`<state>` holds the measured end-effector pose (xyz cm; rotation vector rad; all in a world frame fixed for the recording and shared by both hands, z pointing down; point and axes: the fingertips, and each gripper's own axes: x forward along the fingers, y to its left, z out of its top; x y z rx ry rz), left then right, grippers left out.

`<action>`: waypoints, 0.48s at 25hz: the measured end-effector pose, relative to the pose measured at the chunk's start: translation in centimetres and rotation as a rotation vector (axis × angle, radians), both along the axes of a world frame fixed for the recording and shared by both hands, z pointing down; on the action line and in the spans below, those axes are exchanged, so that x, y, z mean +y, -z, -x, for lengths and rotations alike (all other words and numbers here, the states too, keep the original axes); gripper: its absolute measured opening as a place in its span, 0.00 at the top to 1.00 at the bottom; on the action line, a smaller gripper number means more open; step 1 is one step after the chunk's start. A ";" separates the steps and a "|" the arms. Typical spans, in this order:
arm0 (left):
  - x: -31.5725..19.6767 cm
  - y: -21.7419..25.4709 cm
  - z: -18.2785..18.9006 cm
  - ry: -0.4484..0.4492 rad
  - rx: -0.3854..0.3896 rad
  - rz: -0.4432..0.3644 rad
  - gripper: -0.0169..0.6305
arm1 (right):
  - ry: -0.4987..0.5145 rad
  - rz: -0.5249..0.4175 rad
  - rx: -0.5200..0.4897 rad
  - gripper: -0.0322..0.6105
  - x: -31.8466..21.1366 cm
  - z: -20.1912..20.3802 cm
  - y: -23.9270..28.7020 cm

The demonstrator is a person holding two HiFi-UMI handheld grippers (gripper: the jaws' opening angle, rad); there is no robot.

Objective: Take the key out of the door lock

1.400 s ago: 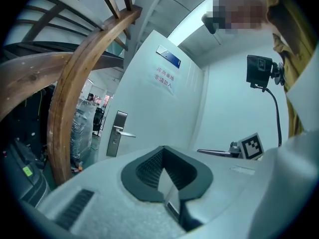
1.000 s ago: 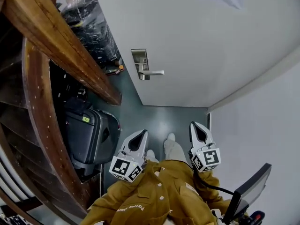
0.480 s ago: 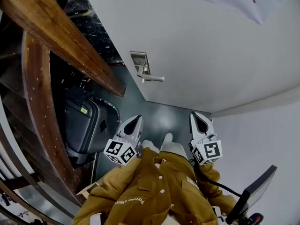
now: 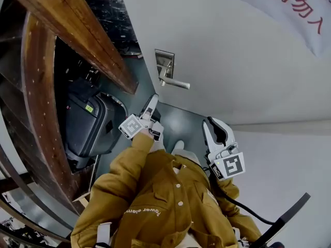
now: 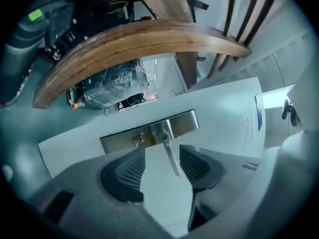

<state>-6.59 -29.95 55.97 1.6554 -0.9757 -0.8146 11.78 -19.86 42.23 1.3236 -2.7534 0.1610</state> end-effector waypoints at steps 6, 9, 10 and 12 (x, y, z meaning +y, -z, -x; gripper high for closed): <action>-5.5 -3.1 -1.6 -0.045 0.221 -0.017 0.66 | -0.028 0.008 0.005 0.86 -0.9 0.4 0.0; -7.1 -4.9 -2.2 -0.060 0.221 0.017 0.67 | -0.043 0.010 0.011 0.86 -1.4 0.5 0.0; -7.4 -5.1 -2.3 -0.061 0.228 0.021 0.70 | -0.045 0.010 0.014 0.86 -1.6 0.6 0.0; -7.9 -5.7 -2.3 -0.054 0.222 0.037 0.76 | -0.052 0.012 0.018 0.86 -1.8 0.6 -0.1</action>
